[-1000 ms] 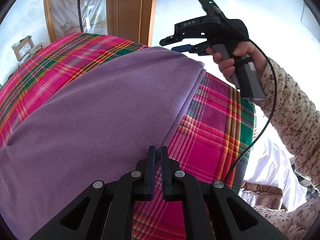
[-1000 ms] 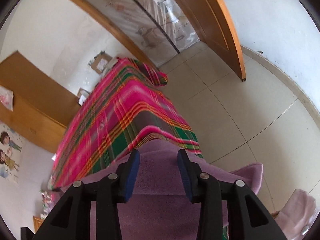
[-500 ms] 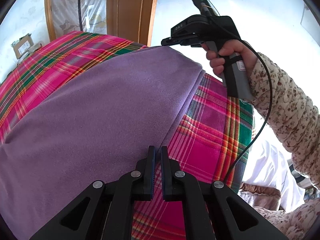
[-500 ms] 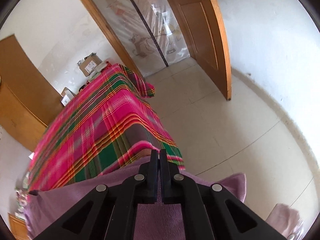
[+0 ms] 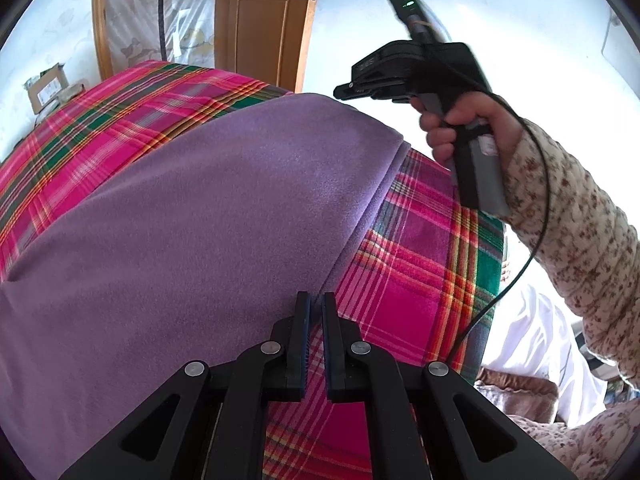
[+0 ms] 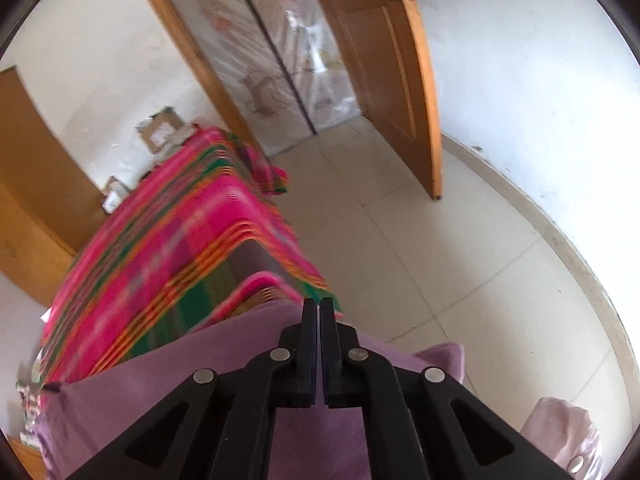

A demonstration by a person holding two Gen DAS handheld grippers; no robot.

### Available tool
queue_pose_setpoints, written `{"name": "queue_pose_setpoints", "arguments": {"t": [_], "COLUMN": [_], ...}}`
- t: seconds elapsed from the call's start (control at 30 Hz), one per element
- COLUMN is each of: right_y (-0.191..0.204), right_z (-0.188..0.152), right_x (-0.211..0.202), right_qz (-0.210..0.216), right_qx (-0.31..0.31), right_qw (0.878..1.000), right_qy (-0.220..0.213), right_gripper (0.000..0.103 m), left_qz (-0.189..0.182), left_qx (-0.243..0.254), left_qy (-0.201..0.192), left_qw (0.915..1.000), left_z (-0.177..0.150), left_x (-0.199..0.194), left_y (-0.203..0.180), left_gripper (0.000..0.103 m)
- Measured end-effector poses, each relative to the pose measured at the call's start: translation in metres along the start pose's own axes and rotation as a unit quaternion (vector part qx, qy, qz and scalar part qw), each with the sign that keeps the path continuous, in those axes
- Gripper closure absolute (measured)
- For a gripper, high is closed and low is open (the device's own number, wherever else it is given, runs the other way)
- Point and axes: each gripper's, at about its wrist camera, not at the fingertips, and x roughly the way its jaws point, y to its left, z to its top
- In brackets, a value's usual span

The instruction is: Fold clothes

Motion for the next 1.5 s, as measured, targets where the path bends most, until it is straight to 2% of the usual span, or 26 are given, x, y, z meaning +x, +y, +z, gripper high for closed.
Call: {"name": "queue_pose_setpoints", "arguments": {"t": [0.07, 0.1, 0.17, 0.23, 0.33, 0.43, 0.53, 0.67, 0.83, 0.97, 1.07, 1.1, 1.17, 1.27, 1.33, 1.4, 1.5], "right_y": [0.015, 0.021, 0.034, 0.038, 0.046, 0.076, 0.107, 0.147, 0.201, 0.256, 0.299, 0.307, 0.328, 0.348, 0.361, 0.37, 0.385], "right_z": [-0.011, -0.017, -0.03, -0.038, -0.038, -0.044, -0.054, -0.064, -0.077, -0.087, -0.094, -0.096, -0.099, -0.1, -0.102, -0.103, -0.107], "right_x": [-0.012, -0.016, -0.016, -0.016, -0.025, -0.04, -0.043, -0.032, -0.018, -0.007, 0.001, 0.002, 0.012, 0.027, 0.033, 0.039, 0.054], "right_qz": [0.011, 0.011, -0.006, -0.024, -0.033, -0.029, -0.006, 0.03, 0.088, 0.153, 0.198, 0.2, 0.21, 0.239, 0.263, 0.288, 0.307], "right_qx": [-0.037, -0.054, -0.08, -0.08, -0.071, -0.118, -0.16, -0.197, -0.237, -0.271, -0.311, -0.321, -0.336, -0.331, -0.326, -0.32, -0.305], "right_qw": [0.999, 0.998, 0.997, 0.996, 0.997, 0.992, 0.986, 0.98, 0.967, 0.95, 0.928, 0.924, 0.915, 0.908, 0.9, 0.891, 0.883], "right_qy": [-0.014, -0.013, 0.002, 0.01, 0.001, -0.035, -0.036, -0.018, 0.008, 0.033, 0.053, 0.056, 0.074, 0.099, 0.117, 0.14, 0.185], "right_gripper": [0.099, 0.095, 0.091, 0.09, 0.089, 0.087, 0.086, 0.086, 0.086, 0.086, 0.086, 0.086, 0.086, 0.086, 0.082, 0.07, 0.067], "left_qz": [-0.002, -0.002, 0.003, 0.013, 0.036, 0.061, 0.095, 0.145, 0.204, 0.235, 0.245, 0.247, 0.246, 0.245, 0.246, 0.246, 0.244], "left_qx": [-0.007, -0.011, -0.019, -0.027, -0.043, -0.076, -0.12, -0.179, -0.259, -0.309, -0.332, -0.34, -0.351, -0.356, -0.356, -0.357, -0.364], "left_qy": [0.0, -0.001, -0.004, -0.01, -0.031, -0.054, -0.07, -0.083, -0.081, -0.09, -0.091, -0.091, -0.089, -0.083, -0.08, -0.081, -0.084], "left_qw": [1.0, 0.9999, 0.9998, 0.9995, 0.9979, 0.9938, 0.9858, 0.9696, 0.9404, 0.9173, 0.9063, 0.903, 0.8989, 0.898, 0.898, 0.8976, 0.8951], "left_z": [-0.001, -0.002, -0.005, -0.008, -0.015, -0.027, -0.041, -0.062, -0.095, -0.115, -0.124, -0.126, -0.131, -0.135, -0.137, -0.14, -0.146], "left_x": [-0.002, -0.004, -0.008, -0.017, -0.038, -0.062, -0.084, -0.11, -0.137, -0.154, -0.159, -0.16, -0.161, -0.158, -0.156, -0.157, -0.163], "left_y": [0.003, 0.004, 0.008, 0.015, 0.03, 0.055, 0.086, 0.133, 0.191, 0.228, 0.25, 0.257, 0.268, 0.278, 0.284, 0.289, 0.299], "left_gripper": [0.096, 0.094, 0.091, 0.091, 0.091, 0.091, 0.091, 0.091, 0.091, 0.091, 0.091, 0.091, 0.091, 0.091, 0.091, 0.091, 0.091]}}
